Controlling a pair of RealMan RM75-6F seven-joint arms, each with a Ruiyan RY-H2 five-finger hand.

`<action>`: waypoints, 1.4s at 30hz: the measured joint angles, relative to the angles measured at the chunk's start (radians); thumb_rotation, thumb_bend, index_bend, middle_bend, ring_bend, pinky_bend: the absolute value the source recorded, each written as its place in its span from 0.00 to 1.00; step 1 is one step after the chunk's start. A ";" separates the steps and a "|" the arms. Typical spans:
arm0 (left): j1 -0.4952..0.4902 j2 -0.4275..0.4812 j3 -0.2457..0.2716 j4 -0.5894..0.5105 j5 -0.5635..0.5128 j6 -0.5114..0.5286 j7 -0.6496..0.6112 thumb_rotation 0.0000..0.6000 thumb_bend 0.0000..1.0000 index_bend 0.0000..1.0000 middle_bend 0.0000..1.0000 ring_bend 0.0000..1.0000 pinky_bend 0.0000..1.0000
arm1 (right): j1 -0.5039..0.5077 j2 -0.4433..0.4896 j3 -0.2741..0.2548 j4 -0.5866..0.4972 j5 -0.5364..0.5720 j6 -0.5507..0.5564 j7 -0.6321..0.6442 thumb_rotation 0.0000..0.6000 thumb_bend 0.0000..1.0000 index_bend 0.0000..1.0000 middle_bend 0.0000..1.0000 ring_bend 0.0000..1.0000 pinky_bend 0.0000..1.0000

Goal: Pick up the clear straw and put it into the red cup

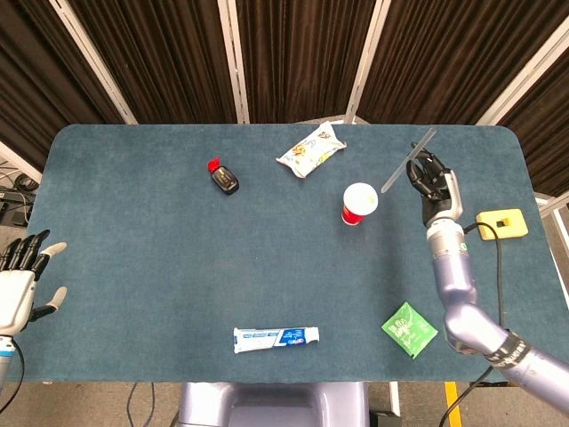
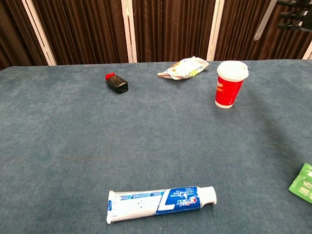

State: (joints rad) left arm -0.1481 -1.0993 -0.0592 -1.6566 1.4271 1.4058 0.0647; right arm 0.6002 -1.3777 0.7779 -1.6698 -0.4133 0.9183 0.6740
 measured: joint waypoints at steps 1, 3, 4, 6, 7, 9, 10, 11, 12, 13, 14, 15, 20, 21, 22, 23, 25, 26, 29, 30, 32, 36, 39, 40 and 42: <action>0.000 0.000 0.000 0.000 0.000 0.000 0.000 1.00 0.37 0.20 0.00 0.00 0.00 | 0.004 -0.012 -0.001 0.009 -0.006 0.004 0.004 1.00 0.43 0.54 0.15 0.00 0.00; 0.000 0.000 0.000 0.000 0.000 0.000 0.000 1.00 0.38 0.20 0.00 0.00 0.00 | 0.015 -0.037 -0.002 0.029 -0.019 0.018 0.009 1.00 0.43 0.54 0.15 0.00 0.00; 0.000 0.000 0.000 0.000 0.000 0.000 0.000 1.00 0.38 0.20 0.00 0.00 0.00 | 0.019 -0.046 -0.002 0.036 -0.025 0.023 0.010 1.00 0.43 0.54 0.15 0.00 0.00; 0.000 0.000 0.000 0.000 0.000 0.000 0.000 1.00 0.37 0.20 0.00 0.00 0.00 | 0.029 -0.065 -0.002 0.052 -0.036 0.034 0.013 1.00 0.43 0.54 0.15 0.00 0.00; 0.000 0.000 0.000 0.000 0.000 0.000 -0.001 1.00 0.37 0.20 0.00 0.00 0.00 | 0.033 -0.074 -0.002 0.060 -0.041 0.038 0.014 1.00 0.43 0.54 0.15 0.00 0.00; 0.000 0.000 0.000 0.000 -0.001 -0.001 -0.002 1.00 0.38 0.20 0.00 0.00 0.00 | 0.041 -0.097 -0.004 0.083 -0.053 0.046 0.016 1.00 0.43 0.54 0.15 0.00 0.00; 0.000 0.000 0.000 0.000 -0.001 -0.001 -0.002 1.00 0.38 0.20 0.00 0.00 0.00 | 0.044 -0.106 -0.005 0.093 -0.058 0.050 0.016 1.00 0.43 0.54 0.15 0.00 0.00; 0.000 0.001 0.000 0.001 -0.001 -0.001 -0.002 1.00 0.38 0.20 0.00 0.00 0.00 | 0.048 -0.119 -0.007 0.105 -0.064 0.055 0.017 1.00 0.43 0.54 0.15 0.00 0.00; -0.001 0.001 0.000 0.001 0.000 -0.001 -0.003 1.00 0.38 0.20 0.00 0.00 0.00 | 0.050 -0.128 -0.009 0.113 -0.067 0.057 0.018 1.00 0.43 0.55 0.15 0.00 0.00; -0.001 0.001 0.000 0.001 0.000 -0.001 -0.003 1.00 0.38 0.20 0.00 0.00 0.00 | 0.051 -0.136 -0.011 0.121 -0.070 0.058 0.019 1.00 0.43 0.55 0.15 0.00 0.00; -0.001 0.001 0.000 0.001 0.000 -0.001 -0.003 1.00 0.38 0.20 0.00 0.00 0.00 | 0.052 -0.146 -0.013 0.131 -0.073 0.059 0.020 1.00 0.43 0.55 0.15 0.00 0.00; -0.001 0.001 0.000 0.002 0.001 -0.001 -0.003 1.00 0.38 0.20 0.00 0.00 0.00 | 0.053 -0.153 -0.015 0.138 -0.076 0.059 0.020 1.00 0.43 0.55 0.15 0.00 0.00; 0.000 0.000 0.000 0.002 0.001 0.000 -0.001 1.00 0.37 0.20 0.00 0.00 0.00 | 0.056 -0.186 -0.025 0.179 -0.083 0.048 0.022 1.00 0.43 0.55 0.15 0.00 0.00; 0.000 0.000 0.000 0.002 0.001 0.000 -0.001 1.00 0.37 0.20 0.00 0.00 0.00 | 0.057 -0.190 -0.025 0.184 -0.084 0.047 0.023 1.00 0.43 0.55 0.15 0.00 0.00; 0.000 0.000 0.000 0.002 0.000 0.000 0.000 1.00 0.37 0.20 0.00 0.00 0.00 | 0.057 -0.196 -0.025 0.191 -0.085 0.045 0.025 1.00 0.43 0.55 0.15 0.00 0.00; 0.000 0.000 0.000 0.002 0.000 0.000 0.000 1.00 0.38 0.20 0.00 0.00 0.00 | 0.057 -0.202 -0.024 0.199 -0.086 0.044 0.027 1.00 0.43 0.55 0.15 0.00 0.00; 0.000 0.000 0.000 0.001 -0.001 0.000 0.001 1.00 0.38 0.20 0.00 0.00 0.00 | 0.058 -0.211 -0.020 0.211 -0.089 0.040 0.030 1.00 0.43 0.55 0.15 0.00 0.00; -0.001 0.000 -0.001 0.001 -0.001 0.000 0.001 1.00 0.37 0.20 0.00 0.00 0.00 | 0.059 -0.216 -0.018 0.218 -0.091 0.039 0.031 1.00 0.43 0.55 0.15 0.00 0.00; -0.001 -0.001 -0.001 0.001 -0.002 0.000 0.002 1.00 0.38 0.20 0.00 0.00 0.00 | 0.061 -0.226 -0.012 0.230 -0.099 0.035 0.032 1.00 0.43 0.55 0.15 0.00 0.00; -0.001 -0.001 -0.001 0.000 -0.002 0.000 0.002 1.00 0.38 0.20 0.00 0.00 0.00 | 0.061 -0.228 -0.011 0.234 -0.100 0.034 0.033 1.00 0.43 0.55 0.15 0.00 0.00; 0.000 -0.001 -0.001 0.000 -0.002 0.000 0.003 1.00 0.38 0.20 0.00 0.00 0.00 | 0.062 -0.234 -0.007 0.244 -0.101 0.033 0.032 1.00 0.43 0.55 0.15 0.00 0.00; 0.000 0.000 -0.001 -0.001 -0.003 -0.001 0.002 1.00 0.38 0.20 0.00 0.00 0.00 | 0.063 -0.243 -0.005 0.260 -0.101 0.028 0.030 1.00 0.43 0.55 0.15 0.00 0.00; -0.001 0.000 -0.001 -0.001 -0.004 -0.001 0.002 1.00 0.38 0.20 0.00 0.00 0.00 | 0.062 -0.249 -0.005 0.271 -0.099 0.025 0.027 1.00 0.43 0.55 0.15 0.00 0.00; -0.001 0.000 -0.001 -0.002 -0.004 -0.002 0.002 1.00 0.38 0.20 0.00 0.00 0.00 | 0.061 -0.251 -0.005 0.275 -0.098 0.024 0.027 1.00 0.43 0.55 0.15 0.00 0.00; -0.001 0.000 -0.002 -0.002 -0.005 -0.002 0.003 1.00 0.38 0.20 0.00 0.00 0.00 | 0.060 -0.255 -0.004 0.281 -0.096 0.020 0.025 1.00 0.43 0.55 0.15 0.00 0.00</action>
State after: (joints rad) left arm -0.1490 -1.0991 -0.0608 -1.6591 1.4222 1.4037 0.0674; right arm 0.6598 -1.6325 0.7740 -1.3884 -0.5097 0.9385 0.6986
